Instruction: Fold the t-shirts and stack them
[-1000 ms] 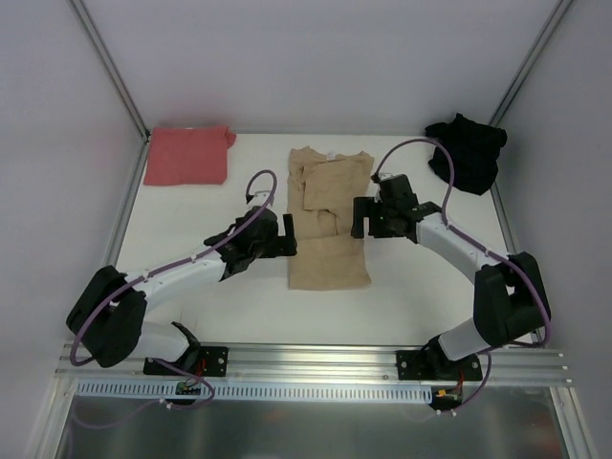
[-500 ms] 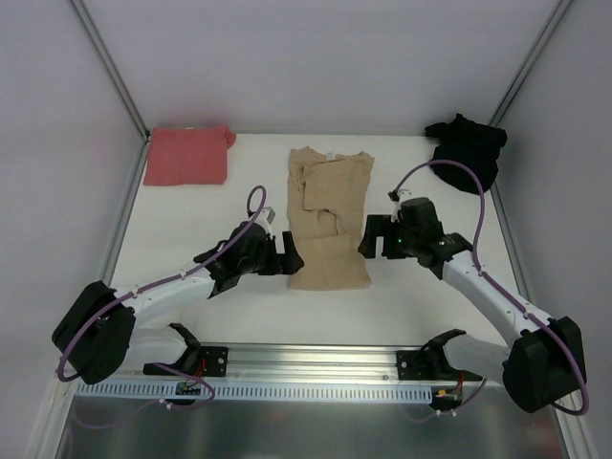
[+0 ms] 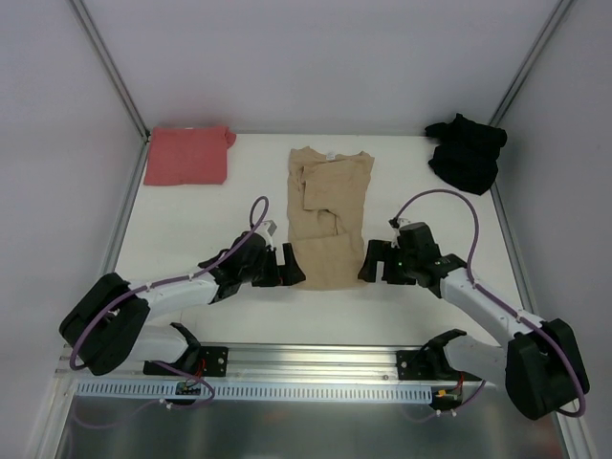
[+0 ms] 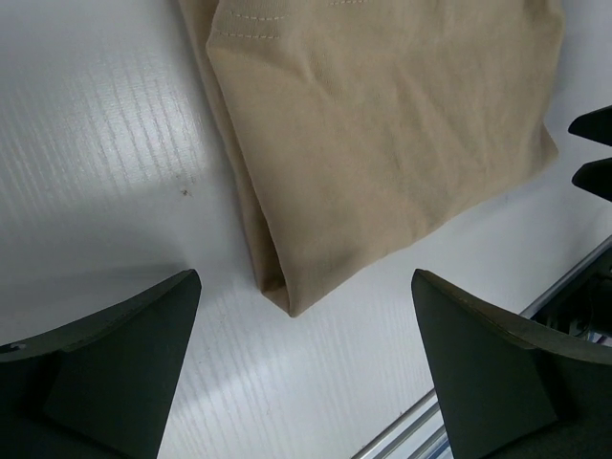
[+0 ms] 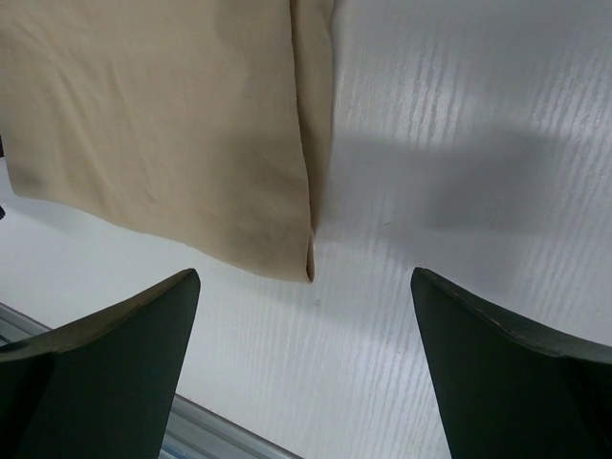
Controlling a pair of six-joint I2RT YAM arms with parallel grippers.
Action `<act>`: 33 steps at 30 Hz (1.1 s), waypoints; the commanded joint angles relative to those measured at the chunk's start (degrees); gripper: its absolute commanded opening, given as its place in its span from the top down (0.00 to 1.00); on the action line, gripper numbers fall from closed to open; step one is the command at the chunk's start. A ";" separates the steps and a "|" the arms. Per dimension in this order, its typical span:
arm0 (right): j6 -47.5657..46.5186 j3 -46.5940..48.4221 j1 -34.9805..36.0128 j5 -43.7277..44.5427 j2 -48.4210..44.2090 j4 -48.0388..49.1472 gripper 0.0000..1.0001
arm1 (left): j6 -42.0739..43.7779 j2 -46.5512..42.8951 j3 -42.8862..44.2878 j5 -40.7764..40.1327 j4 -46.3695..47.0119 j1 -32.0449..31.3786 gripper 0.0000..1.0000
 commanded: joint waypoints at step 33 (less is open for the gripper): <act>-2.68 13.85 4.76 5.91 8.05 -0.38 0.05 | 6.20 -6.94 4.69 -12.05 -2.16 -0.18 0.05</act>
